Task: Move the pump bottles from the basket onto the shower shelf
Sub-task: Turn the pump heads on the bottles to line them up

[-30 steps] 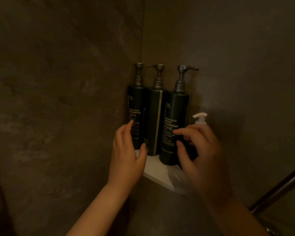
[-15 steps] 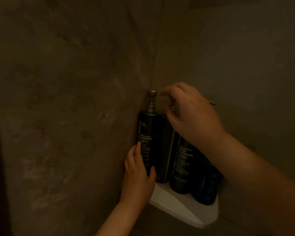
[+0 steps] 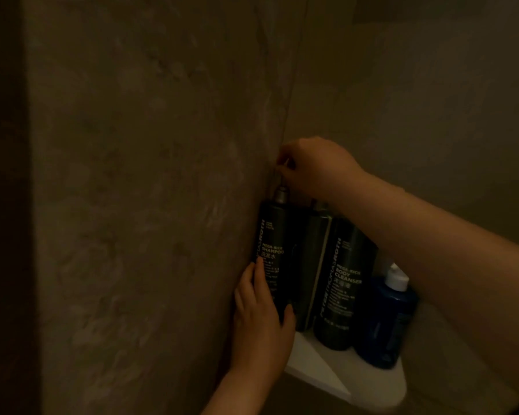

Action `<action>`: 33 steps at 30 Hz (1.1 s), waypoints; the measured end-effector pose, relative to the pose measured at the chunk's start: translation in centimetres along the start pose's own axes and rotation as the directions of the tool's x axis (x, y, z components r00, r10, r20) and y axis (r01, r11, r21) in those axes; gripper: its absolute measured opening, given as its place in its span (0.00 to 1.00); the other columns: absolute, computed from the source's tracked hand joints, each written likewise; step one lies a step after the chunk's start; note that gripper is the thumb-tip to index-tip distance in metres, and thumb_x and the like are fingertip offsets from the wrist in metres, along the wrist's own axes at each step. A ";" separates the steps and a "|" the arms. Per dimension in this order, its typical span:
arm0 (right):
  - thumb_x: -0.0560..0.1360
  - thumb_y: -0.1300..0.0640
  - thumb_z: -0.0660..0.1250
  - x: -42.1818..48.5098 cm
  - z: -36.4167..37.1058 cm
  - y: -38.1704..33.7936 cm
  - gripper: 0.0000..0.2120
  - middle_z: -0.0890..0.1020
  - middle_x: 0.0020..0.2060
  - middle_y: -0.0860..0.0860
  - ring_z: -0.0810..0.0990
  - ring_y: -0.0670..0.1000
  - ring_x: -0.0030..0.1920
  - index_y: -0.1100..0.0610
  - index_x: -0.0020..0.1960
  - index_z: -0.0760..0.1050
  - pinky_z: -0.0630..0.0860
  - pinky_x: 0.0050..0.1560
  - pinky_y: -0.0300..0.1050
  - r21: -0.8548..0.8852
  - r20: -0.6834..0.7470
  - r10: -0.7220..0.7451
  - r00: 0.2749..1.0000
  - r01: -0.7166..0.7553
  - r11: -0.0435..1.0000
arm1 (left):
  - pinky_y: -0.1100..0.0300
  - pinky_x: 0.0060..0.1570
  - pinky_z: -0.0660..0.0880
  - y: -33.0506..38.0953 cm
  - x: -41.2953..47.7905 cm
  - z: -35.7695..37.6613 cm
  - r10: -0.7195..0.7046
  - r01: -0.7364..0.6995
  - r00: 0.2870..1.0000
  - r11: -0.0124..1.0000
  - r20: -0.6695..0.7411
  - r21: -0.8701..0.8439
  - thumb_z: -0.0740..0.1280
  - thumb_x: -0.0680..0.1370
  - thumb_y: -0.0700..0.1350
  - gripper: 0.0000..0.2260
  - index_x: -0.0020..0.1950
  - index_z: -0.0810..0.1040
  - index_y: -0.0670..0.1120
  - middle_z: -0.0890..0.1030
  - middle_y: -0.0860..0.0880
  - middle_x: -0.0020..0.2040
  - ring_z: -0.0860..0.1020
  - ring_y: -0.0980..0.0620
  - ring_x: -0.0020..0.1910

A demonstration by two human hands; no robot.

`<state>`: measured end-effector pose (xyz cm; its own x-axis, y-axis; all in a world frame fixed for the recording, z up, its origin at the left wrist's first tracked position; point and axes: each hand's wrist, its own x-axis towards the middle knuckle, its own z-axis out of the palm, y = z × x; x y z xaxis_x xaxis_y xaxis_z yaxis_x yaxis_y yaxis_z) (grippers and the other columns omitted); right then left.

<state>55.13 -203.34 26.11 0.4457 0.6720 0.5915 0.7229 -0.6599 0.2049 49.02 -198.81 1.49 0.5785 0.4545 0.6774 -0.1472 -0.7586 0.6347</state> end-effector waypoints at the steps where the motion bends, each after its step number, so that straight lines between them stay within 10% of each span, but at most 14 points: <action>1: 0.76 0.52 0.61 -0.1 -0.1 -0.1 0.12 0.82 0.50 0.55 0.80 0.56 0.49 0.55 0.55 0.78 0.69 0.41 0.42 0.017 -0.004 0.005 1.000 -0.005 1.000 | 0.62 0.67 0.50 0.0 0.0 -0.1 -0.005 0.005 1.000 1.000 0.003 -0.006 0.63 0.77 0.51 0.38 0.76 0.38 0.52 0.47 0.54 0.74 0.50 0.54 0.72; 25: 0.75 0.53 0.67 -3.0 -3.8 -0.6 0.11 0.82 0.48 0.47 0.79 0.46 0.50 0.49 0.57 0.78 0.74 0.52 0.44 0.387 0.076 -0.053 0.996 0.020 0.922 | 0.63 0.67 0.50 0.5 -2.4 -2.1 -0.005 -0.001 0.999 0.993 -0.052 -0.116 0.65 0.76 0.50 0.40 0.70 0.33 0.61 0.48 0.58 0.73 0.50 0.63 0.68; 33: 0.76 0.54 0.66 -3.8 -4.0 -0.3 0.11 0.80 0.44 0.42 0.74 0.36 0.41 0.48 0.57 0.79 0.68 0.41 0.30 0.372 0.095 -0.092 0.991 0.050 0.927 | 0.64 0.67 0.51 0.4 -2.4 -1.8 0.000 -0.002 1.000 0.989 -0.015 -0.148 0.64 0.77 0.52 0.42 0.63 0.27 0.68 0.51 0.57 0.72 0.52 0.63 0.67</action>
<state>51.11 -207.01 26.97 0.4254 0.7589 0.4931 0.8888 -0.4529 -0.0699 46.14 -199.42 0.75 0.5662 0.4614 0.6830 -0.2656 -0.6823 0.6811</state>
